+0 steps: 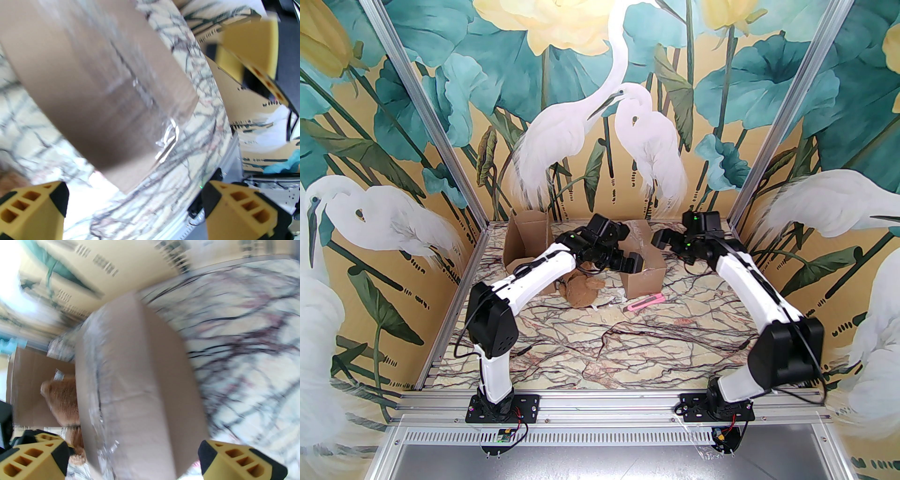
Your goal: Unpack the express box
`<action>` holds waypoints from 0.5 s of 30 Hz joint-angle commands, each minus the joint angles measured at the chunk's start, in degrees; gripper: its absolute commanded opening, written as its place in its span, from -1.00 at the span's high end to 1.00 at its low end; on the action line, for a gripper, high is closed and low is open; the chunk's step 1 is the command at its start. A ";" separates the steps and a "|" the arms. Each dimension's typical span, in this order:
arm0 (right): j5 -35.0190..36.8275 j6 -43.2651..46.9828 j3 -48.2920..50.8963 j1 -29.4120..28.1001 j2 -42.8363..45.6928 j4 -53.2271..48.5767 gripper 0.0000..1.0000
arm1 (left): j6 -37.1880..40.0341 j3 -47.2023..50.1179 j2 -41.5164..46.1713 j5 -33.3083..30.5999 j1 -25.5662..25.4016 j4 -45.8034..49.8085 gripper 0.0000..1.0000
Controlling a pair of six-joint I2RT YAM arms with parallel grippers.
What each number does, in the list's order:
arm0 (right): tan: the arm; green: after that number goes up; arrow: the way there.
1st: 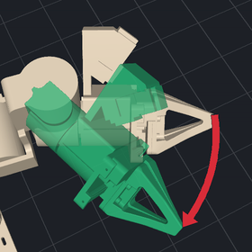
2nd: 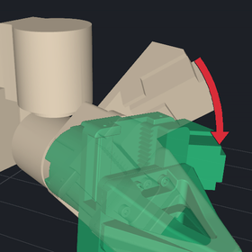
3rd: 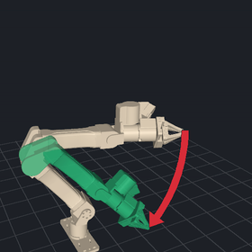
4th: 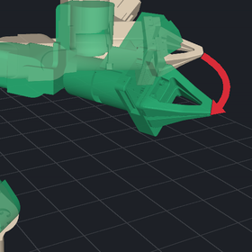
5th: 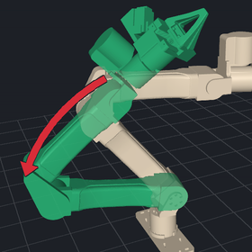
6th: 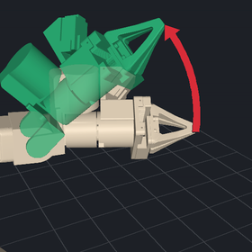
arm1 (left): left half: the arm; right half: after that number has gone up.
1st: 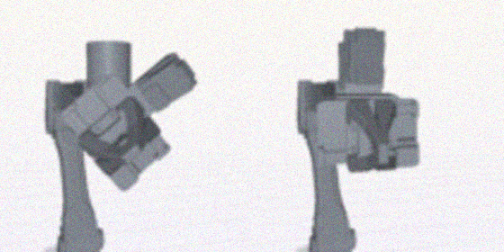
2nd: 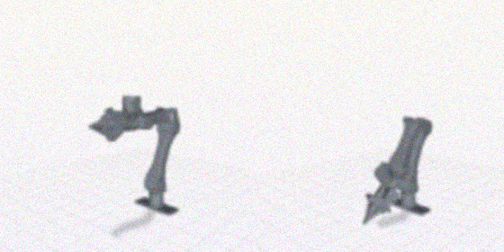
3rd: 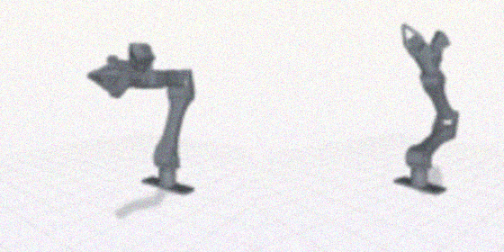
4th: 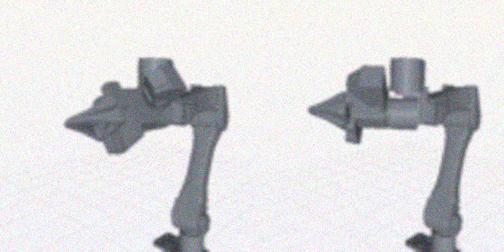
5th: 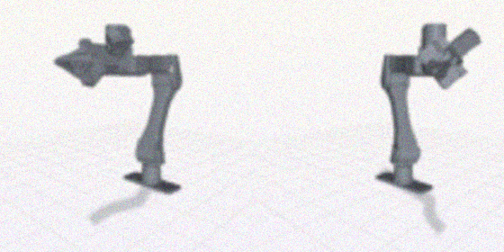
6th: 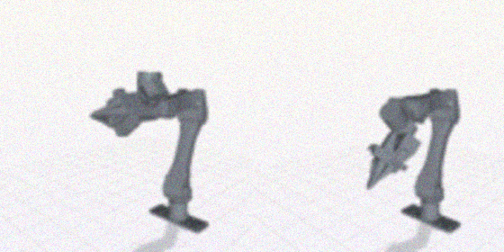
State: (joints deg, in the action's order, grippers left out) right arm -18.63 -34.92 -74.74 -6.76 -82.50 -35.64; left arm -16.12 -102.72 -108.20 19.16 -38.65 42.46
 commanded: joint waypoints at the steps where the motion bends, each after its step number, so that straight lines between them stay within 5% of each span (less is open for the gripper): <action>1: 4.24 -11.26 7.04 -0.06 5.91 -8.61 -0.91 | 3.90 0.10 2.08 -6.52 0.15 -0.56 -0.99; 7: 6.13 -27.68 21.29 -6.19 15.68 -7.01 -0.77 | 6.93 0.84 5.16 -13.63 0.50 0.50 -0.99; 15: 10.12 -34.06 17.79 -11.34 2.14 -6.52 -0.73 | 6.65 2.46 7.60 -15.00 3.01 1.26 -0.99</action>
State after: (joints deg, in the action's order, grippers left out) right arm -11.33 -64.60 -54.70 -17.52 -76.23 -42.96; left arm -10.44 -101.58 -102.76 6.42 -36.80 42.59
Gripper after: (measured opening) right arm 0.866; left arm 0.995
